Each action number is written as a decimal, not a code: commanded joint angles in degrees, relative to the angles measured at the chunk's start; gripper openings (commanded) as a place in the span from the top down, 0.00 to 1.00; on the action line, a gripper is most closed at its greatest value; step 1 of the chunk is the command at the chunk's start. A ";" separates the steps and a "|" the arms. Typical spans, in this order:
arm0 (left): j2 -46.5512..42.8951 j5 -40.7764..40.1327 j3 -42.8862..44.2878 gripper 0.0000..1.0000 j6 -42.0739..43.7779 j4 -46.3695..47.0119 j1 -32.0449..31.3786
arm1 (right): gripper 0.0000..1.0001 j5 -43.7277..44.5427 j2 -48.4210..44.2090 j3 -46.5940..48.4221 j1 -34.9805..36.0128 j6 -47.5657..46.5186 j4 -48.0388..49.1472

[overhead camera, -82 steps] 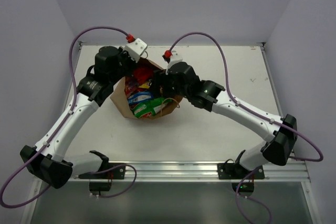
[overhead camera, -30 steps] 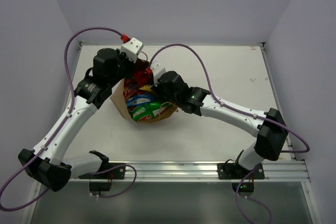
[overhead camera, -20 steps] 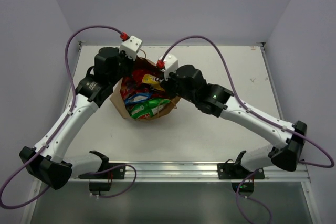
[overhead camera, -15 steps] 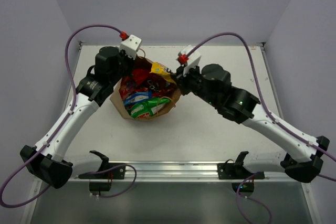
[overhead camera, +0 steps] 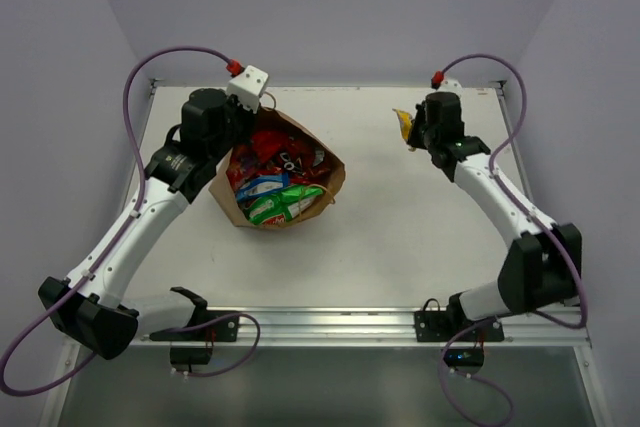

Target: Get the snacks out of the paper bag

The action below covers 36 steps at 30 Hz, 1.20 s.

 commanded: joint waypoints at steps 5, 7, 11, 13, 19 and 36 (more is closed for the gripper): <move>-0.90 -0.84 2.62 1.00 -1.88 2.02 0.05 | 1.00 -5.79 15.90 0.79 -0.67 9.65 6.19; -0.89 -0.67 2.62 1.00 -1.97 2.11 0.05 | 0.98 -5.70 19.34 1.05 -0.76 11.76 6.19; -0.89 -0.40 2.71 1.00 -2.14 2.11 0.05 | 0.73 -6.49 21.81 1.58 -0.67 12.38 4.62; -0.98 -0.31 2.71 1.00 -2.14 1.85 0.14 | 0.59 -6.58 21.29 2.37 -0.67 11.51 2.68; -1.25 -0.31 2.89 1.00 -2.06 1.14 0.05 | 0.33 -10.34 8.56 1.32 1.08 6.94 -0.84; -1.34 0.65 3.59 1.00 -0.91 -0.17 0.05 | 0.31 -22.19 -2.11 16.60 34.56 -20.47 -5.59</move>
